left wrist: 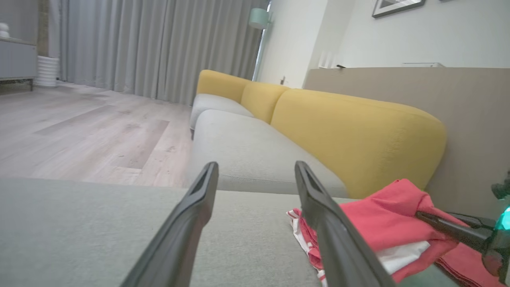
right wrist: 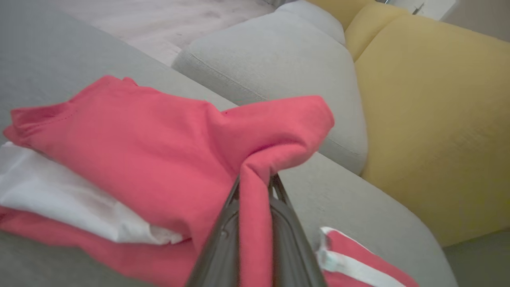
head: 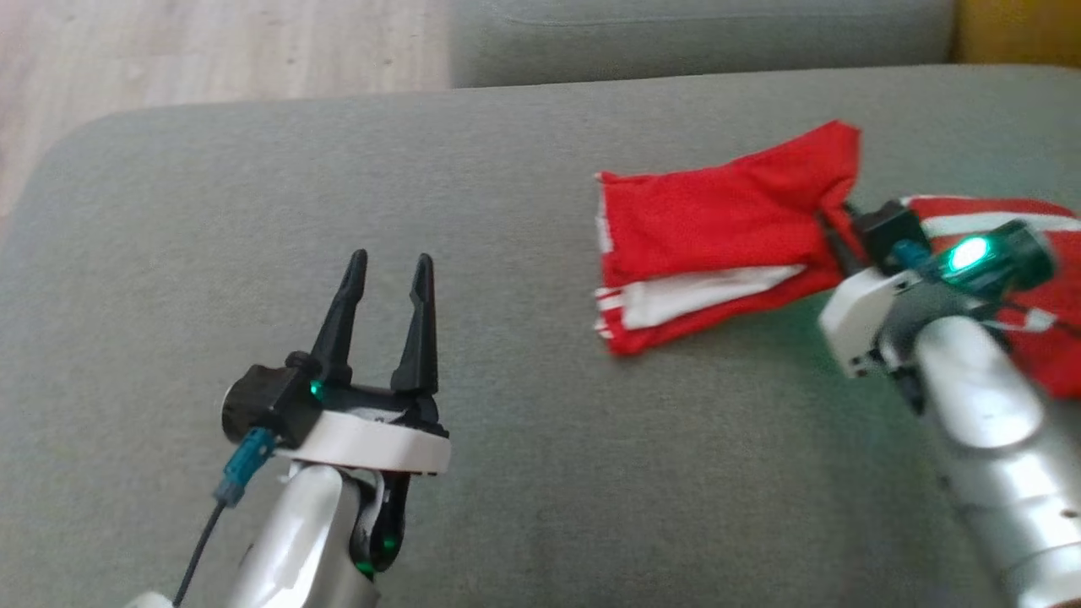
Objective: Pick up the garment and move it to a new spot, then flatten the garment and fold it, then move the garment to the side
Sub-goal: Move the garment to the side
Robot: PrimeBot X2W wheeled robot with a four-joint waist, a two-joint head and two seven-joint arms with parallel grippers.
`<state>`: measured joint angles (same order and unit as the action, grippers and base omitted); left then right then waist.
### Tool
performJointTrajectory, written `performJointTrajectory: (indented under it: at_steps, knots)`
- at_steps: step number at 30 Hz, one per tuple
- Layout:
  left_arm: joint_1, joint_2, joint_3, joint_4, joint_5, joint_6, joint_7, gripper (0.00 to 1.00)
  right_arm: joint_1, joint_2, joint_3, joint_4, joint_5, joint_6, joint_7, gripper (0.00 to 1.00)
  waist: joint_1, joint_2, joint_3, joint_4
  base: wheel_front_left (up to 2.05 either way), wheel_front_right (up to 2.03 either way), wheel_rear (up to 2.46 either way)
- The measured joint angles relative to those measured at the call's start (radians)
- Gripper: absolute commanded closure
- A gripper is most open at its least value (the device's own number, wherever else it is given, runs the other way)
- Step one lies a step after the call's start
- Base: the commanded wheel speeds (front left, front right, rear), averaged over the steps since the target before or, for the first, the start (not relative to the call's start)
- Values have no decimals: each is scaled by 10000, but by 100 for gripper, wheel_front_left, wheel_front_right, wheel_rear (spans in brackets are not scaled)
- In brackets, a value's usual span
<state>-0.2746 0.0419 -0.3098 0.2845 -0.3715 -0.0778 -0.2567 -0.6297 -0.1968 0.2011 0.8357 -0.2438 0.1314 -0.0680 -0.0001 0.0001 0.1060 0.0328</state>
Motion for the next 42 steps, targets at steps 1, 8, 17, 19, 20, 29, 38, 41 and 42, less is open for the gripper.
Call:
performJointTrajectory:
  at_steps: [1, 8, 17, 19, 20, 29, 38, 41, 42]
  knots:
    - [-4, 0, -67, -29, 0, 44, 0, 0, 0, -316, 238, -205, 127, 0, 142, 100, 0, 0, 30, -116, 0, 0, 0]
    - [-332, -2, -153, -163, 19, 67, 0, 0, 58, -2876, 1183, -2456, 1657, 0, 1634, 100, 2, 0, 722, -799, 0, 0, 0]
    - [-874, -4, -65, -215, 100, -111, 0, 0, 1201, -4947, 667, -4242, 2750, 0, 3429, 100, 2, 0, 1610, -1175, 0, 0, 0]
    - [-915, -4, -50, -215, 125, -119, 0, 0, 1320, -5033, 343, -4487, 2809, 2, 3636, 100, 2, 0, 1746, -1210, 0, 0, 0]
    - [-920, -4, -38, -215, 134, -121, 0, 0, 1359, -5053, 174, -4556, 2807, 0, 3735, 100, 3, 0, 1809, -1218, 0, 0, 0]
    - [-1185, 13, 134, -203, 209, -257, 0, 0, 1971, -4936, -1191, -5172, 2224, 2, 4259, 100, 2, 0, 2297, -1144, 0, 0, 0]
    - [-1285, 46, 370, -48, 222, -351, 0, 0, 2624, -3741, -2623, -6169, 1312, 0, 4763, 0, 1, 0, 2453, -1084, 0, 0, 0]
    - [-1284, 46, 476, 44, 222, -370, 0, 0, 2751, -3442, -2865, -6673, 1072, 2, 4961, 0, 1, 0, 2305, -1077, 0, 0, 0]
    - [-1283, 46, 518, 44, 222, -370, 0, 0, 2763, -3352, -2890, -6869, 993, 2, 5047, 0, 1, 0, 2237, -1075, 0, 0, 0]
